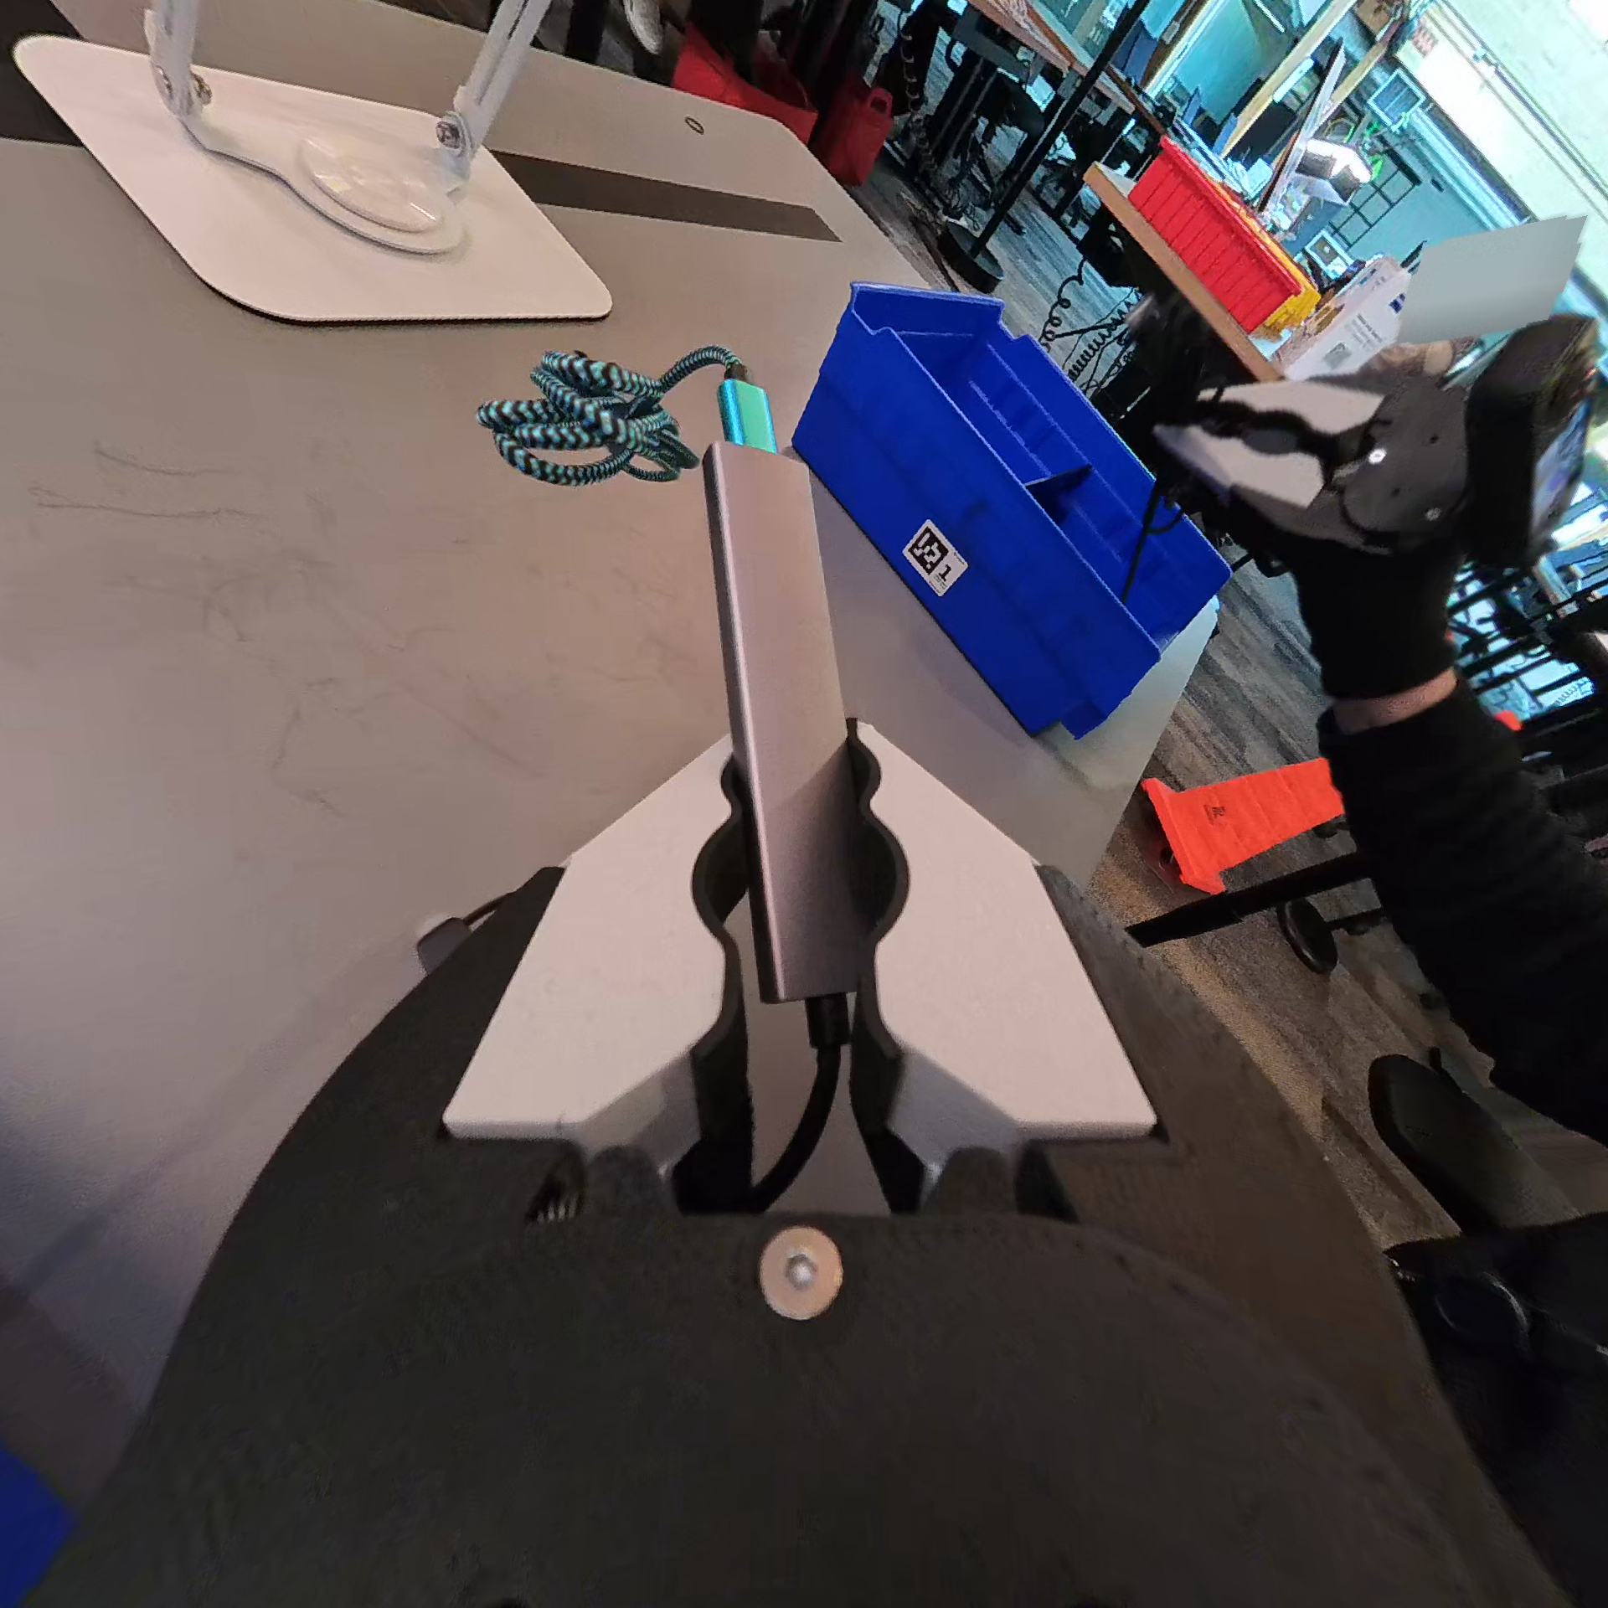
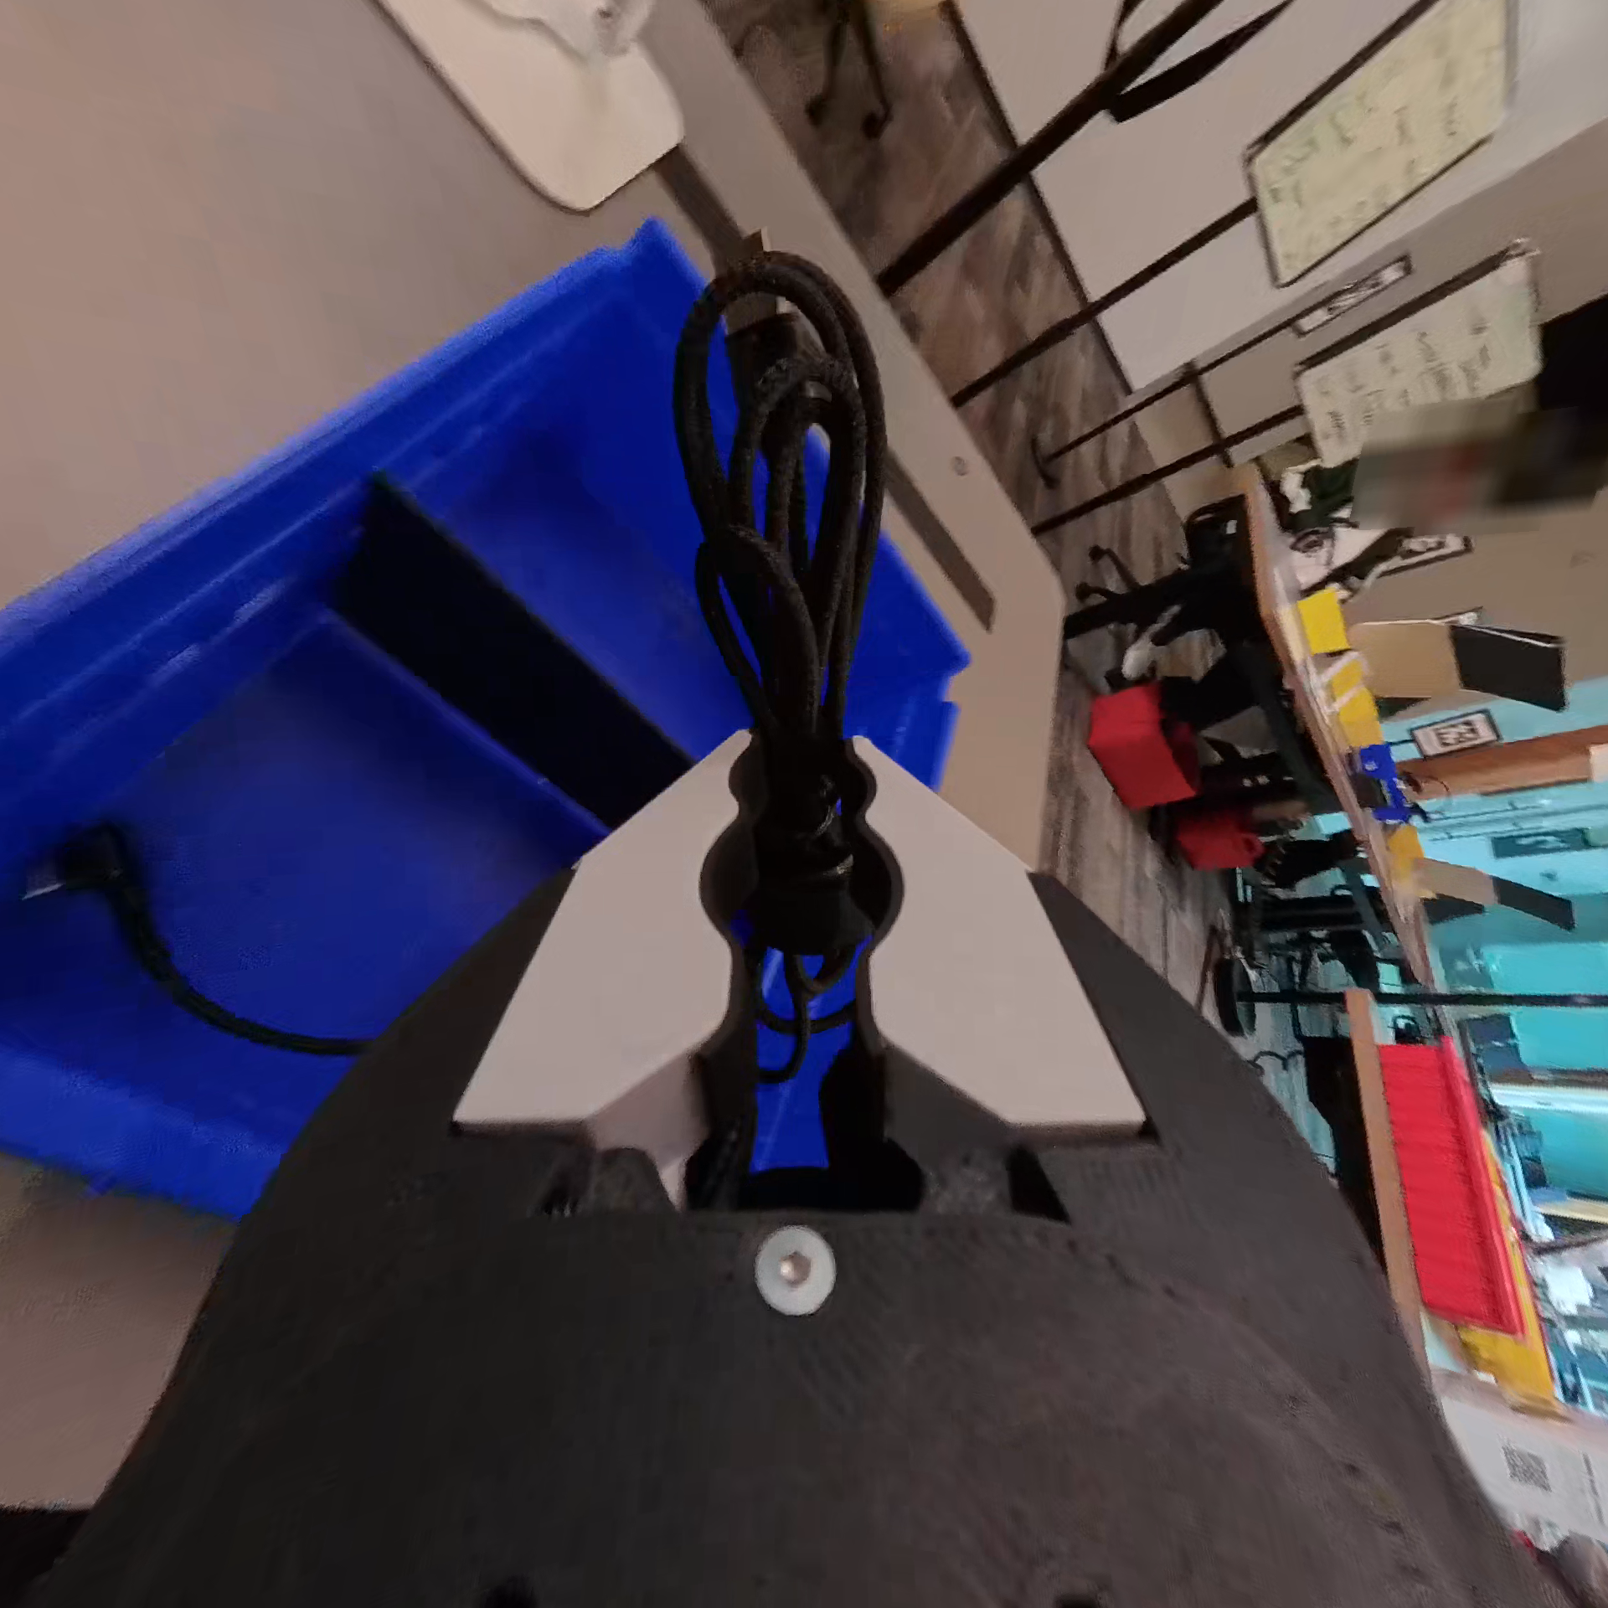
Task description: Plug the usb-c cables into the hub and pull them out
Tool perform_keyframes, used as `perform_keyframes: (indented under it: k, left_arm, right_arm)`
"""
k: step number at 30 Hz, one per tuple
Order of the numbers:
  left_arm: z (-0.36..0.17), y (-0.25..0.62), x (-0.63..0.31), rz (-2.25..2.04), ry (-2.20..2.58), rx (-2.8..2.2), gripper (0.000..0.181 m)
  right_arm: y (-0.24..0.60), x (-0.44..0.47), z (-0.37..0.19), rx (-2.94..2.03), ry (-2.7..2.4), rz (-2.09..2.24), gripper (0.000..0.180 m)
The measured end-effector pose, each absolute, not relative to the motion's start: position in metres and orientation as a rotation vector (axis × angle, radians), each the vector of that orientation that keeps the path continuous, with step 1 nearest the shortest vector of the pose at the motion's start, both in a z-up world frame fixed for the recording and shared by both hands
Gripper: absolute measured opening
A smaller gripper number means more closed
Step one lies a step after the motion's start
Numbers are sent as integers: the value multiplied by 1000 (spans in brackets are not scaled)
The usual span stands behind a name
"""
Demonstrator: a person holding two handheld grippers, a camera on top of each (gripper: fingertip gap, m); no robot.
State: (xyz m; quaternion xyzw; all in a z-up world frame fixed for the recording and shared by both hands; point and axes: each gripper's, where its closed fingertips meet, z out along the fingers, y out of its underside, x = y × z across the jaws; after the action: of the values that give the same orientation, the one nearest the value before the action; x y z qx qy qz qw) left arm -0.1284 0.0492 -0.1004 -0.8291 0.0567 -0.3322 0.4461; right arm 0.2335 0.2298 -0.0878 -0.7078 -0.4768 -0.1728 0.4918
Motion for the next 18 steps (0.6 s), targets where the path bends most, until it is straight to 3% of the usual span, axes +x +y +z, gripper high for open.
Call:
perform_keyframes:
  k: [16, 18]
  left_arm:
    - [-100, 47, -122, -828, 169, -2058, 17]
    - [-102, 47, -120, -838, 176, -2061, 17]
  right_arm:
    - [206, 239, -234, -1979, -1941, -381, 16]
    - [206, 234, -232, -1987, -1978, -364, 29]
